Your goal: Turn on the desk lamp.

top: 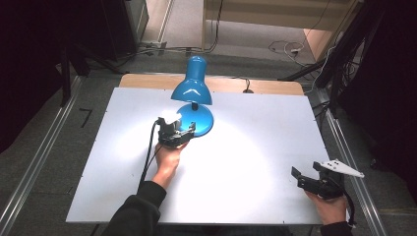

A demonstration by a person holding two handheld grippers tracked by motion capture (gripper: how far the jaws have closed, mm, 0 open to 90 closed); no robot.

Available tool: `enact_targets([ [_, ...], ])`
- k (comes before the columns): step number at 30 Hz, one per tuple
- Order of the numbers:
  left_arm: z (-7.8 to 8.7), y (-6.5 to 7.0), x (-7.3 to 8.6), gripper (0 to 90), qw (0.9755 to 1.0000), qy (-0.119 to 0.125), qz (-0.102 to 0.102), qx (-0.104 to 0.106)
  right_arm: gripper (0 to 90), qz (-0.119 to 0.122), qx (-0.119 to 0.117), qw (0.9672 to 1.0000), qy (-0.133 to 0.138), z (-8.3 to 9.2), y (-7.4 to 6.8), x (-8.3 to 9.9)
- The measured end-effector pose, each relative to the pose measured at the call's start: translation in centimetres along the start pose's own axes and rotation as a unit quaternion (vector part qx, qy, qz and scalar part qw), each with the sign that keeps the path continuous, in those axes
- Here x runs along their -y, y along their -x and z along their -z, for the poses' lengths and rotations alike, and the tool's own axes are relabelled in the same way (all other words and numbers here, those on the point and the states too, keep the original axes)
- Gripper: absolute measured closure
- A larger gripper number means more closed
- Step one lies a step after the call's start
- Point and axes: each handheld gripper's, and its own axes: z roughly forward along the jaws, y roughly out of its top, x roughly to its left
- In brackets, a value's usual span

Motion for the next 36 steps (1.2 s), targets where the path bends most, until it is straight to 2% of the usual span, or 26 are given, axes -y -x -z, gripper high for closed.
enact_targets([
  [9, 1.6, -0.9, 0.5, 40.8, 1.0, 0.006, 0.006, 0.005, 12.0, 0.0, 0.002, 1.0, -0.001, 0.0, -0.1, 0.0],
  [14, 2.3, -1.0, 0.5, 40.7, 0.9999, 0.013, -0.005, 0.003, 12.0, 0.0, 0.002, 1.0, -0.002, 0.0, -0.1, 0.0],
  [20, 3.1, -1.3, 0.6, 40.3, 0.9998, 0.017, -0.002, 0.006, 12.0, -0.001, 0.001, 1.0, 0.0, 0.1, 0.0, 0.0],
  [23, 3.4, -1.8, 0.8, 39.5, 0.9999, 0.014, -0.004, 0.003, 11.9, -0.004, 0.0, 1.0, -0.002, 0.1, 0.0, 0.1],
  [29, 4.2, -2.8, 1.5, 39.4, 0.9998, 0.017, 0.006, -0.001, 11.9, -0.004, 0.001, 1.0, -0.002, 0.0, 0.1, 0.1],
  [36, 5.1, -3.7, 1.8, 39.3, 0.9997, 0.02, 0.008, -0.008, 11.9, -0.004, 0.002, 1.0, -0.002, 0.0, 0.0, 0.1],
])
